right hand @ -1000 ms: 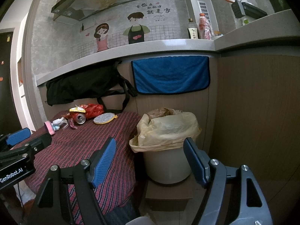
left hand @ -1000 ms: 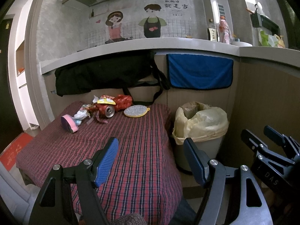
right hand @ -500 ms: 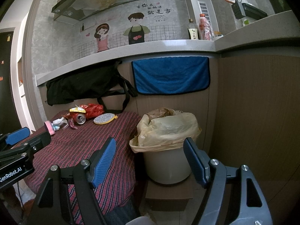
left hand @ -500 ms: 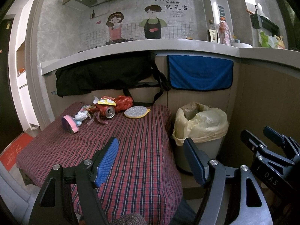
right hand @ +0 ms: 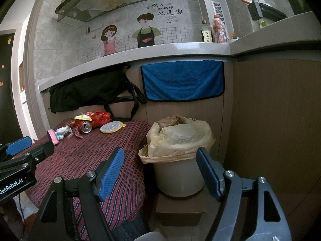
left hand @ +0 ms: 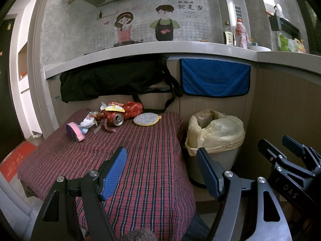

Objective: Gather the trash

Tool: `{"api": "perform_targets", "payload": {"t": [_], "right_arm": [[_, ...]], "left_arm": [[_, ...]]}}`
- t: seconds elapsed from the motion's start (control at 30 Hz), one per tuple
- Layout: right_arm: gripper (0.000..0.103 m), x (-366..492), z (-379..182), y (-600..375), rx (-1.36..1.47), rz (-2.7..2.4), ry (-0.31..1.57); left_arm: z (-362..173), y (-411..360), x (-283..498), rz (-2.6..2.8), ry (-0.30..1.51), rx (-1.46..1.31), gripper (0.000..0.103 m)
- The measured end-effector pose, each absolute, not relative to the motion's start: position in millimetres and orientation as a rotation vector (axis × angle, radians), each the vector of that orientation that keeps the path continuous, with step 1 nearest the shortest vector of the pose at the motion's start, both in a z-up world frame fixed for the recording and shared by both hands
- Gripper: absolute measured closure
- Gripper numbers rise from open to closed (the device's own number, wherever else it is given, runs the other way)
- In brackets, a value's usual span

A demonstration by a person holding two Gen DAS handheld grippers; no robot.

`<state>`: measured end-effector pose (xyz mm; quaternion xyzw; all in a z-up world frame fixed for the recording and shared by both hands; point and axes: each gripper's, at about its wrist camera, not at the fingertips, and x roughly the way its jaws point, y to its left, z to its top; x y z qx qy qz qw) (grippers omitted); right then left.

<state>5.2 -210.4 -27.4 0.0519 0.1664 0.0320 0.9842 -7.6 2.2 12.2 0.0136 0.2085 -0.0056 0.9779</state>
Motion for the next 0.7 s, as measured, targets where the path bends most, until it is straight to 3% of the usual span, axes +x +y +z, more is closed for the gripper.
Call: {"api": "perform_targets", "payload": {"t": [0.43,0.7], "right_arm": [[0.031,16.3,-19.2,-200.0,0.076,0.077,0.332],[0.031,60.4,10.9,-177.9,0.046,0.142,0.319]], "left_arm": [[18.6,29.4,15.8,0.01,0.428,-0.013,0.031],[65.6,124.6,54.0,0.197,0.323,-0.014,0.031]]}}
